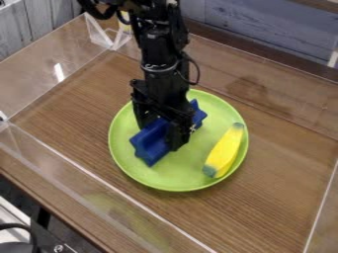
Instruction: Remove the blue object from inside the green plate and put it on the table
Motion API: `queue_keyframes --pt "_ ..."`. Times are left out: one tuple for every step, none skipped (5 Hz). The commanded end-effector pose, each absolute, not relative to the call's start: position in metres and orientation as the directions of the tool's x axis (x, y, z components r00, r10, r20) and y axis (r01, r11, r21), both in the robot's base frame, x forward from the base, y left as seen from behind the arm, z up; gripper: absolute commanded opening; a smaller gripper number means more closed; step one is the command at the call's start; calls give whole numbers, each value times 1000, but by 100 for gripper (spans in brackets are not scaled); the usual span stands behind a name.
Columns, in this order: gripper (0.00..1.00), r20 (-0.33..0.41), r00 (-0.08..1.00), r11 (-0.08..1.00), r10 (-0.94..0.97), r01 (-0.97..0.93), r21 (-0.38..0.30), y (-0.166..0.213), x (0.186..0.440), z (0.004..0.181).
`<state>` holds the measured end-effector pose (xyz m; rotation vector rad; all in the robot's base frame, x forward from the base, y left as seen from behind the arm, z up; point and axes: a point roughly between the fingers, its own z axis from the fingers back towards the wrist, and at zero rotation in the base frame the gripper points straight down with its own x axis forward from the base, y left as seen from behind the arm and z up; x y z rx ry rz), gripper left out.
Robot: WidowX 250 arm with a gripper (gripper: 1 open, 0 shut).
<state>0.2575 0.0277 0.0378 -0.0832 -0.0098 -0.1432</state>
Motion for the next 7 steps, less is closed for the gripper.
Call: queue_keyframes --pt "100 80 989 989 -125 131 -65 32 265 52" --pt "100 81 989 990 -122 128 -66 32 265 53" --pt "100 83 989 990 -120 125 -66 32 265 53" --pt "0 77 990 990 -116 122 -67 32 265 49" --pt "0 75 991 991 -112 117 -70 32 266 48" --pt "0 74 992 991 -107 112 -72 31 266 47" --pt "0 72 992 991 -102 108 -74 31 267 46"
